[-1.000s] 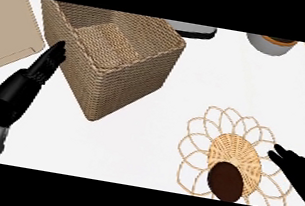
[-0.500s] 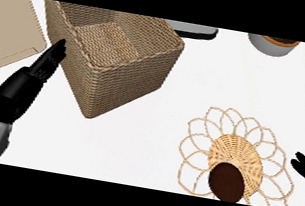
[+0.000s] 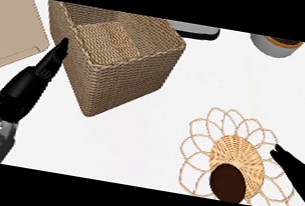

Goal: Pick the cupcake from the placemat and place it in the basket

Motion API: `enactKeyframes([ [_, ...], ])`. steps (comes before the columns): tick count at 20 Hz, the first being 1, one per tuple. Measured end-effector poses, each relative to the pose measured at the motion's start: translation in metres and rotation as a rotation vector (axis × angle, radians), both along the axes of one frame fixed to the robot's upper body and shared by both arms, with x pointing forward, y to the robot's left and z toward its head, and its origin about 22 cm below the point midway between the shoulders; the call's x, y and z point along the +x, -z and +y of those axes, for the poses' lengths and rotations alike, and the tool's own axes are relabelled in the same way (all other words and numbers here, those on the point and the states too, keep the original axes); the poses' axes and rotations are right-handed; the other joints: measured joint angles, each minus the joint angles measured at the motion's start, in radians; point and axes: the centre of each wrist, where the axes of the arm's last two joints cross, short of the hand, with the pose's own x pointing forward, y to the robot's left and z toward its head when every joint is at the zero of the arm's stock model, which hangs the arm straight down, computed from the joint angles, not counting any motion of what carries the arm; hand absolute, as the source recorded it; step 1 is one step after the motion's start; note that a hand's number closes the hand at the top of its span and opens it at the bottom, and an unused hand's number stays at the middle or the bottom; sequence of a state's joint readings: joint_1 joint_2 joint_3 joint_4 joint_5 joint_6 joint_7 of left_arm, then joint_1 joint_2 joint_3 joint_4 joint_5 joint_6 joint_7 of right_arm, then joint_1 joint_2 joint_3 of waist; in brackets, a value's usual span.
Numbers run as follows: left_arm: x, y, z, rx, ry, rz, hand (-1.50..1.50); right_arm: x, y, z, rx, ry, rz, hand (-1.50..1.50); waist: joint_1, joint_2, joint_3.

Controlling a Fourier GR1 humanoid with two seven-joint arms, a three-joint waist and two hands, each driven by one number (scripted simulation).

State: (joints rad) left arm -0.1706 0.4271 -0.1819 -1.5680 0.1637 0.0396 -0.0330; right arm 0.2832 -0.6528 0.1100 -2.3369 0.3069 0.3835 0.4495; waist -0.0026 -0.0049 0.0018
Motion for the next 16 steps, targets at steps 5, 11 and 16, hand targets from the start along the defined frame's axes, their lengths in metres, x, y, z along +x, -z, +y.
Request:
enactKeyframes([
  [5,0.0,-0.005,-0.001,-0.001,0.005,0.001,0.0,0.009,0.041,0.003,-0.02,0.003,-0.04,-1.5,0.001,0.001,0.0],
  [11,0.0,-0.006,0.004,-0.007,0.011,0.005,0.0,0.014,0.065,0.005,-0.033,0.007,-0.075,-1.5,0.0,0.003,-0.001],
  [16,-0.005,-0.003,0.0,-0.007,0.01,-0.001,0.0,0.016,0.074,0.012,-0.013,-0.01,-0.098,-1.5,0.002,0.002,-0.001],
])
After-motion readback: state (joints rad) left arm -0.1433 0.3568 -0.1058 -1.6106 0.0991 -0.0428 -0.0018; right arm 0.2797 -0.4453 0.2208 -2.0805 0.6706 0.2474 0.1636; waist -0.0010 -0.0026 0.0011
